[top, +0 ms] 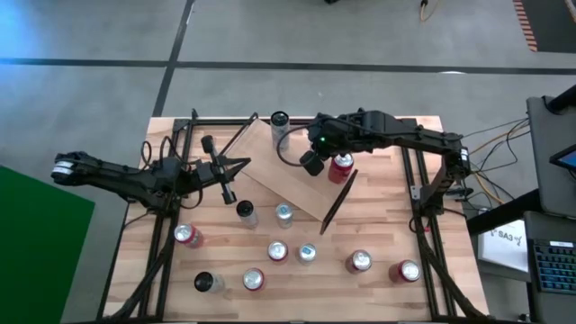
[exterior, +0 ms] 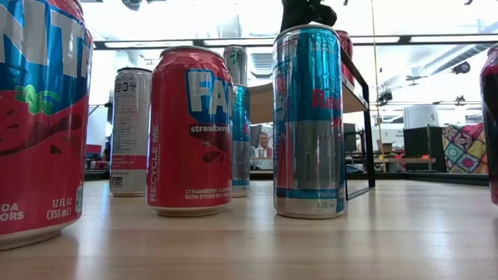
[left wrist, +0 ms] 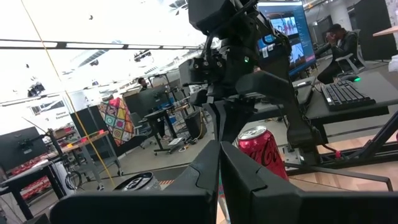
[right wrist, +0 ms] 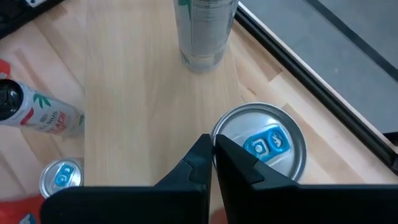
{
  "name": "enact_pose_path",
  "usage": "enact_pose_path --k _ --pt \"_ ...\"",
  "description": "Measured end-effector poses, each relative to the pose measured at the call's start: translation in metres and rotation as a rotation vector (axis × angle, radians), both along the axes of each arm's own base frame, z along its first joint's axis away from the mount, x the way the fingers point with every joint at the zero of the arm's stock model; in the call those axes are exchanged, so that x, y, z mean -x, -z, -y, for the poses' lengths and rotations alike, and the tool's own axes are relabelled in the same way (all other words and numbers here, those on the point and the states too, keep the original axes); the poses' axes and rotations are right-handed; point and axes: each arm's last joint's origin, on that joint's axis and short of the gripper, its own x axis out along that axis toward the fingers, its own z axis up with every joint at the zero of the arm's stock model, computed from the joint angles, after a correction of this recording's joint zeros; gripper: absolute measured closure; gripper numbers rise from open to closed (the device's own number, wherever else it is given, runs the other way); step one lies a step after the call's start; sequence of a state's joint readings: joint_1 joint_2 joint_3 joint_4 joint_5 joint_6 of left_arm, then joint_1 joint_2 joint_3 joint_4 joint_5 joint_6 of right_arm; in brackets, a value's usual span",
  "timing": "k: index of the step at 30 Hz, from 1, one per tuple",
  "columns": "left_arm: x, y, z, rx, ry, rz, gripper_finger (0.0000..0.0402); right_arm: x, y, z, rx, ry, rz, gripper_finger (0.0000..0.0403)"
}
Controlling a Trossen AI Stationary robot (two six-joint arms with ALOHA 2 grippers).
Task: Place canned beverage on shelf
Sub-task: Adjust the silver/blue soda can on the shelf
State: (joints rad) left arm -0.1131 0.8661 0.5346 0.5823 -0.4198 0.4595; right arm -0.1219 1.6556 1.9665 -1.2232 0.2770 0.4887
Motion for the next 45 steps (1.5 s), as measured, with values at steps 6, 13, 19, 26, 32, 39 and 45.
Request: enact_pose_path --k 6,13,19,26,32,39,45 --pt "0.000 0.000 0.000 0.000 0.000 0.000 0.0402 0.001 -0.016 0.001 0.026 -0.006 0.061 0.0390" --pt "-0.001 0.001 0.001 -0.006 0.023 -0.003 0.0402 -0.001 -0.023 0.019 0.077 -0.005 0.116 0.0390" --pt "-0.016 0.002 0.008 0.033 0.219 0.044 0.0402 0.008 -0.019 0.034 0.136 -0.069 -0.003 0.0390" --pt "-0.062 0.004 0.012 0.049 0.192 -0.042 0.0402 0.027 -0.024 0.044 0.195 -0.121 -0.112 0.0391" --pt "-0.108 0.015 0.003 -0.048 -0.096 -0.215 0.0402 0.054 -0.032 0.062 0.177 -0.143 -0.121 0.0394" --pt "-0.139 0.034 -0.008 -0.067 -0.139 -0.312 0.0402 0.065 -0.025 0.065 0.213 -0.205 -0.059 0.0394" --pt "-0.146 0.044 -0.014 -0.013 -0.151 -0.307 0.0402 0.081 -0.004 0.056 0.216 -0.253 0.069 0.0394"
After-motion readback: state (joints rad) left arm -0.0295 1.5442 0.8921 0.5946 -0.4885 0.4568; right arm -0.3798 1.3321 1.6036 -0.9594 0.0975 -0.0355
